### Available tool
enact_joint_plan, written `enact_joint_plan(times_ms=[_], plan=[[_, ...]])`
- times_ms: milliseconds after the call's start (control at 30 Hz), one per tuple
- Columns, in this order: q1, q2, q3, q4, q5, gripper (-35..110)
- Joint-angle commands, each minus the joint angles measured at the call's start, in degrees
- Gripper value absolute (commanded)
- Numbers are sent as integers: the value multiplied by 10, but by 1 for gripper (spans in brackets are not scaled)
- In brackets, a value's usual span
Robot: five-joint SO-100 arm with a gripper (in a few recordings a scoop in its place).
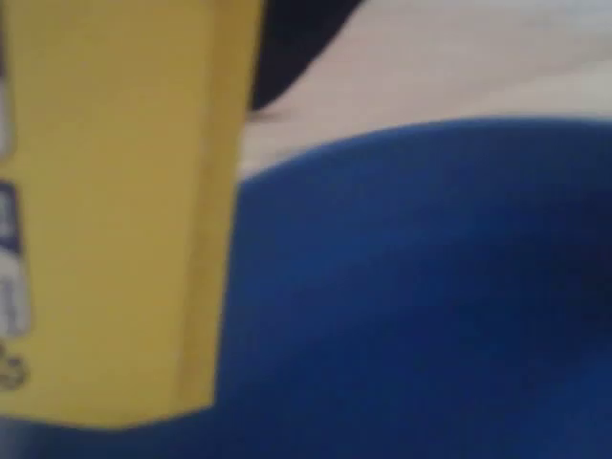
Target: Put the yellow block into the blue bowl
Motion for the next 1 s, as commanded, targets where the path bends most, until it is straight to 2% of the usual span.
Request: enact_joint_plan(times_ms=[0,433,967], plan=[[4,140,-47,38,-3,0],[26,151,-53,178,4,0],[25,114,-49,192,4,1]])
